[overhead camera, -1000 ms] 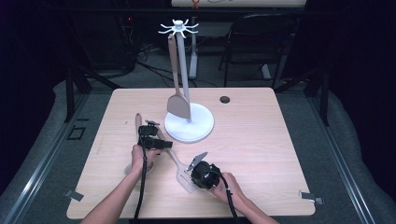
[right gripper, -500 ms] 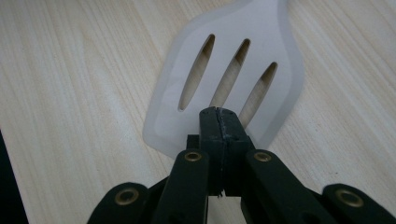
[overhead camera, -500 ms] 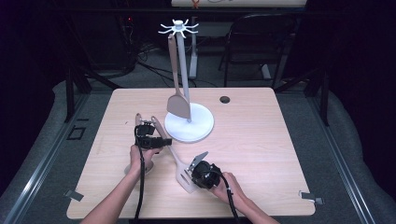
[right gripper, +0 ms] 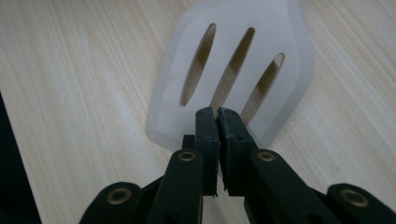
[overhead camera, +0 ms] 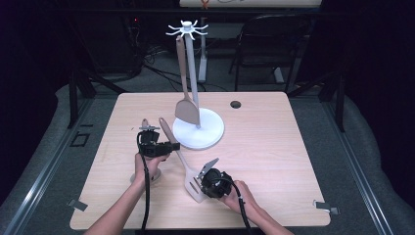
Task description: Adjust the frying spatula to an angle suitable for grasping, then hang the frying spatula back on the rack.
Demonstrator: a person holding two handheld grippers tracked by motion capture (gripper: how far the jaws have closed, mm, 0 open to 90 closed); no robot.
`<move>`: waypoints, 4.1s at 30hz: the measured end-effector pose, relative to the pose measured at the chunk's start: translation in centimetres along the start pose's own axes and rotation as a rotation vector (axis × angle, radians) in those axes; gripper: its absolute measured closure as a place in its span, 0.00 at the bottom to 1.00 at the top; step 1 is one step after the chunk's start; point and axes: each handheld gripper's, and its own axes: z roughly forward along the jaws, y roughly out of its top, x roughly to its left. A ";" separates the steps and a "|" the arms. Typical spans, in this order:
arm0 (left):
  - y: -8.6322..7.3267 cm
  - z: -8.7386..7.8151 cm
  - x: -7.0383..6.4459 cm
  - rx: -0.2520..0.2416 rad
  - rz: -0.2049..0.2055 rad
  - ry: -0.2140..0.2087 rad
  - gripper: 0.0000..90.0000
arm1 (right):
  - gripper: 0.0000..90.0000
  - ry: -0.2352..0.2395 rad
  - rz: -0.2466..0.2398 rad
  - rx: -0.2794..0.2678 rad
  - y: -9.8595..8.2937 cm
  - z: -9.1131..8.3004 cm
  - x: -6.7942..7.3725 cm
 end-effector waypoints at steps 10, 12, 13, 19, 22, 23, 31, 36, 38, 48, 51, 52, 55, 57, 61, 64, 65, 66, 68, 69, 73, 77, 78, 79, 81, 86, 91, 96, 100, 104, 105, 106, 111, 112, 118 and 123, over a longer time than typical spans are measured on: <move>0.3 -0.7 -0.9 -0.034 0.025 -0.026 0.75 | 0.84 0.012 0.007 -0.033 0.4 -0.4 0.0; 0.3 -0.9 -1.1 -0.038 0.032 -0.031 0.75 | 0.80 0.005 0.017 -0.051 0.5 -0.6 -0.1; 0.3 -1.0 -1.1 -0.040 0.038 -0.032 0.76 | 0.79 0.000 0.025 -0.057 0.5 -0.7 -0.1; 0.4 -1.4 -1.7 -0.056 0.058 -0.044 0.77 | 0.71 -0.037 0.067 -0.110 1.0 -1.4 -0.8; 0.4 -1.6 -2.0 -0.062 0.064 -0.044 0.77 | 0.69 -0.062 0.100 -0.148 1.7 -1.9 -0.7; 0.4 -1.6 -2.1 -0.064 0.065 -0.045 0.77 | 0.69 -0.061 0.108 -0.165 2.1 -1.9 -0.6; 0.4 -1.8 -2.7 -0.088 0.092 -0.055 0.78 | 0.68 -0.051 0.168 -0.227 4.1 -1.6 -1.5; 0.5 -1.7 -3.2 -0.099 0.110 -0.067 0.79 | 0.68 -0.059 0.186 -0.243 5.6 -1.3 -1.9; 0.5 -1.7 -3.4 -0.103 0.113 -0.075 0.79 | 0.70 -0.056 0.193 -0.240 6.0 -1.1 -2.2; 0.1 -1.1 -3.8 -0.114 0.139 -0.108 0.78 | 0.83 -0.049 0.247 -0.251 5.8 -0.7 -2.9; 0.0 -0.7 -4.1 -0.105 0.150 -0.113 0.78 | 0.84 -0.050 0.250 -0.257 5.7 -0.8 -3.0; -0.1 -0.5 -4.2 -0.106 0.152 -0.112 0.78 | 0.84 -0.052 0.253 -0.258 5.6 -0.9 -3.0; -0.2 -0.3 -4.5 -0.108 0.146 -0.116 0.80 | 0.83 -0.050 0.245 -0.255 5.5 -1.1 -3.2; -0.1 -0.2 -4.6 -0.110 0.146 -0.122 0.81 | 0.80 -0.049 0.253 -0.261 5.3 -1.2 -3.2; -0.1 0.0 -4.8 -0.113 0.139 -0.127 0.82 | 0.64 -0.060 0.257 -0.246 4.4 -2.0 -3.3; -0.1 0.2 -4.6 -0.115 0.125 -0.131 0.82 | 0.54 -0.066 0.259 -0.239 3.2 -2.9 -3.7; -0.1 0.2 -4.5 -0.114 0.123 -0.132 0.82 | 0.51 -0.073 0.252 -0.237 2.8 -3.2 -3.7; 0.0 0.2 -4.5 -0.110 0.123 -0.135 0.82 | 0.48 -0.071 0.233 -0.222 2.4 -3.4 -3.8; 0.2 0.1 -4.6 -0.104 0.135 -0.145 0.82 | 0.43 -0.065 0.202 -0.209 1.3 -3.9 -3.8; 0.2 0.1 -4.7 -0.100 0.142 -0.151 0.82 | 0.39 -0.072 0.197 -0.196 0.7 -4.0 -3.9; 0.4 0.2 -4.8 -0.104 0.146 -0.161 0.83 | 0.26 -0.086 0.210 -0.164 -1.5 -4.9 -4.2; 0.7 0.4 -5.0 -0.105 0.167 -0.168 0.83 | 0.17 -0.113 0.254 -0.176 -3.4 -5.5 -5.1; 0.7 0.4 -5.0 -0.105 0.169 -0.171 0.83 | 0.16 -0.114 0.265 -0.176 -3.9 -5.7 -5.5; 0.8 0.4 -5.0 -0.103 0.174 -0.174 0.83 | 0.16 -0.124 0.279 -0.180 -4.3 -5.8 -5.8; 0.9 0.3 -4.9 -0.109 0.172 -0.176 0.83 | 0.15 -0.126 0.305 -0.181 -5.1 -6.1 -6.5; 1.4 0.2 -4.9 -0.114 0.181 -0.189 0.84 | 0.16 -0.141 0.340 -0.194 -6.2 -6.7 -7.5; 1.8 -0.2 -5.3 -0.120 0.195 -0.200 0.85 | 0.15 -0.152 0.348 -0.171 -6.5 -6.5 -8.1; 2.8 -0.5 -5.4 -0.119 0.217 -0.212 0.85 | 0.15 -0.151 0.350 -0.167 -6.5 -6.4 -8.3; 3.6 -0.7 -5.8 -0.114 0.253 -0.202 0.86 | 0.15 -0.149 0.352 -0.159 -6.7 -6.4 -8.3; 4.3 -1.1 -6.2 -0.129 0.282 -0.202 0.86 | 0.15 -0.149 0.353 -0.158 -6.7 -6.4 -8.4; 4.5 -1.1 -6.2 -0.129 0.287 -0.206 0.86 | 0.15 -0.154 0.349 -0.157 -6.7 -6.5 -8.5; 4.6 -1.2 -6.3 -0.134 0.293 -0.202 0.86 | 0.15 -0.154 0.354 -0.166 -6.7 -6.5 -8.5; 5.4 -1.3 -6.5 -0.133 0.318 -0.192 0.86 | 0.14 -0.156 0.353 -0.162 -6.7 -6.6 -8.5; 5.5 -1.3 -6.5 -0.138 0.324 -0.195 0.86 | 0.14 -0.154 0.352 -0.161 -6.7 -6.6 -8.5; 6.4 -1.3 -6.9 -0.136 0.345 -0.196 0.86 | 0.14 -0.164 0.347 -0.162 -6.6 -6.5 -8.5; 7.2 -1.7 -7.3 -0.136 0.366 -0.194 0.86 | 0.14 -0.151 0.349 -0.171 -6.7 -6.9 -8.8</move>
